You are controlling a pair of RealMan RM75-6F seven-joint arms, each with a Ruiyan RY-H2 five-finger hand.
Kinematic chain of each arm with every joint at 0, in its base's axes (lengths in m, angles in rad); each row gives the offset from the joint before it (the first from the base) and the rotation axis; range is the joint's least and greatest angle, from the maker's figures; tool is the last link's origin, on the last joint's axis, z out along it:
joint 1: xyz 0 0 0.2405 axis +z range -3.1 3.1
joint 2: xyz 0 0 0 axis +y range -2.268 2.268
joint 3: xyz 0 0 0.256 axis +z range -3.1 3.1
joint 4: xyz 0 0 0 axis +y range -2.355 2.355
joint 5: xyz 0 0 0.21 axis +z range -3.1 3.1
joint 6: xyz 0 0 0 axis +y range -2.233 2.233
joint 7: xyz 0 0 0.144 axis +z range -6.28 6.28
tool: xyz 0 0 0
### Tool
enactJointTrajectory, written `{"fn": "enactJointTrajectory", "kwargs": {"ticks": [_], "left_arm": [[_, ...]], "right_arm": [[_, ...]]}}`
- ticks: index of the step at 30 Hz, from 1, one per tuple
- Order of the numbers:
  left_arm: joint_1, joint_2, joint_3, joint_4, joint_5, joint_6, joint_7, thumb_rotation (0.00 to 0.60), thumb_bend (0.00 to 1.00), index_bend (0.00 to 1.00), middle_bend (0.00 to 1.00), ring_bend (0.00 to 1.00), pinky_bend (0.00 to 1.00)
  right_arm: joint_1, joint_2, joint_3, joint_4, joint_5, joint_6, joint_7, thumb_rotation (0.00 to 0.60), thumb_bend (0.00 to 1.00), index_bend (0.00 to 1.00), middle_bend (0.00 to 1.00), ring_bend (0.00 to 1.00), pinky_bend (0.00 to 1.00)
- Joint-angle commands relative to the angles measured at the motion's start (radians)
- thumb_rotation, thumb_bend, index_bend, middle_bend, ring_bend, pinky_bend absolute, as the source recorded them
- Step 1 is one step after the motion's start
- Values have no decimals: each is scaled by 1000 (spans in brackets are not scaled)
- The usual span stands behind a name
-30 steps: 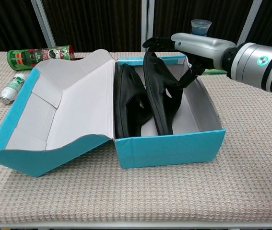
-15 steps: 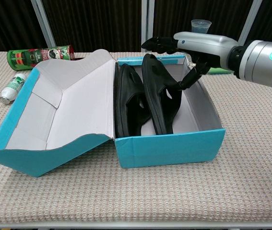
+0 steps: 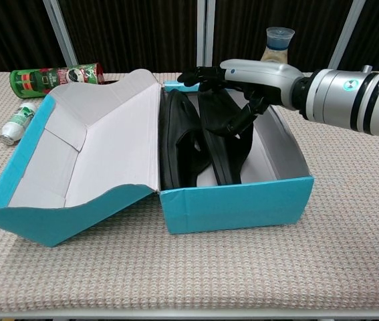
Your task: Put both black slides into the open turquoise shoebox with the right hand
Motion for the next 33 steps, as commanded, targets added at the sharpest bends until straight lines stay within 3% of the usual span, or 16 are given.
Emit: {"fn": "enactJointTrajectory", "kwargs": {"ticks": [1, 12, 17, 24, 29, 33], "left_arm": [[0, -1, 1, 1, -2, -3, -1, 600, 28, 165, 120, 41, 31], [-2, -5, 1, 6, 0, -6, -3, 600, 28, 165, 120, 41, 31], [-1, -7, 1, 8, 1, -5, -7, 600, 28, 165, 120, 41, 31], [-3, -9, -4, 14, 10, 5, -13, 600, 28, 165, 120, 41, 31], [-4, -20, -11, 27, 10, 15, -21, 600, 28, 165, 120, 41, 32], [-2, -46, -26, 53, 2, 33, -16, 600, 28, 165, 120, 41, 33]], "right_arm": [[2, -18, -10, 34, 10, -16, 18, 600, 327, 0, 17, 0, 8], [0, -56, -42, 102, 17, -49, 19, 600, 327, 0, 18, 0, 23], [-10, -40, -28, 68, -2, -6, 25, 600, 327, 0, 18, 0, 24], [-65, 74, -10, -67, -81, 161, -40, 600, 327, 0, 20, 0, 24], [-179, 163, -18, -156, -49, 353, -264, 600, 327, 0, 61, 0, 64], [-316, 238, -67, -216, -18, 526, -432, 600, 327, 0, 88, 0, 101]]}}
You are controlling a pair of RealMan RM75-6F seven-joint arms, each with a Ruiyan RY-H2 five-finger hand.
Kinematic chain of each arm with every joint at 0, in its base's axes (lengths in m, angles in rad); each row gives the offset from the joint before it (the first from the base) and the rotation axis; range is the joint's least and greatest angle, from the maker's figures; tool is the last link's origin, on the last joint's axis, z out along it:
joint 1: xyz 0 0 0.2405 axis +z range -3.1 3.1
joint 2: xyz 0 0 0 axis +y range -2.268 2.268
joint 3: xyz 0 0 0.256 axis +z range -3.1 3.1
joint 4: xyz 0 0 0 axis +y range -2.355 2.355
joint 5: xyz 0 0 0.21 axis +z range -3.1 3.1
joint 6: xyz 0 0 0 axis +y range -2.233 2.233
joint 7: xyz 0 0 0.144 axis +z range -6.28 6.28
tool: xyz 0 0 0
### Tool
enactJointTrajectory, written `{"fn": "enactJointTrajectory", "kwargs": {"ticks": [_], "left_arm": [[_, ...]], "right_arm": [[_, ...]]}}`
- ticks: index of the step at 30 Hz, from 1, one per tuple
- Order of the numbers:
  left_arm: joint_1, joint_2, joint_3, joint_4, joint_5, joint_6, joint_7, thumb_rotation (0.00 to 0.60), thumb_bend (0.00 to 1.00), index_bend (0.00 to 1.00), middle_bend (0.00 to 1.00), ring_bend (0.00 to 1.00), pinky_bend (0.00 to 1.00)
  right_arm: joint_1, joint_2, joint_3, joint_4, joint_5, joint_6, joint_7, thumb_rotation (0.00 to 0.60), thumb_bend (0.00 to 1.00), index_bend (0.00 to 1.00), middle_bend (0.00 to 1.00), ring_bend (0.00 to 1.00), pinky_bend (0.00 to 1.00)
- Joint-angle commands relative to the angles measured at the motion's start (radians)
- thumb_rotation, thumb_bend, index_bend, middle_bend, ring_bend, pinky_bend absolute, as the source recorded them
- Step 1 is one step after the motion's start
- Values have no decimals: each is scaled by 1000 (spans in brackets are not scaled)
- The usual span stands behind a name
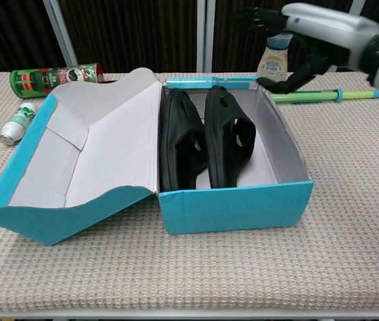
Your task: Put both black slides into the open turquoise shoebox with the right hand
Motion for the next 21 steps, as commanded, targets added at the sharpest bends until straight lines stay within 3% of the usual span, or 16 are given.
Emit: {"fn": "enactJointTrajectory", "kwargs": {"ticks": [1, 6, 12, 21], "left_arm": [[1, -21, -13, 19, -10, 12, 10, 600, 28, 165, 120, 41, 34], [2, -61, -37, 47, -28, 35, 68, 600, 28, 165, 120, 41, 35], [0, -84, -49, 50, -60, 23, 130, 600, 28, 165, 120, 41, 34], [1, -90, -53, 29, -67, 28, 156, 600, 28, 165, 120, 41, 31]], "right_arm": [[-180, 113, -61, -87, 28, 204, -197, 600, 327, 0, 88, 0, 102], [-344, 186, -154, -68, -2, 352, -184, 600, 327, 0, 57, 0, 100], [-506, 233, -235, -27, -64, 485, -29, 600, 327, 0, 0, 0, 17], [-615, 251, -268, 2, -148, 576, 72, 600, 327, 0, 0, 0, 0]]}}
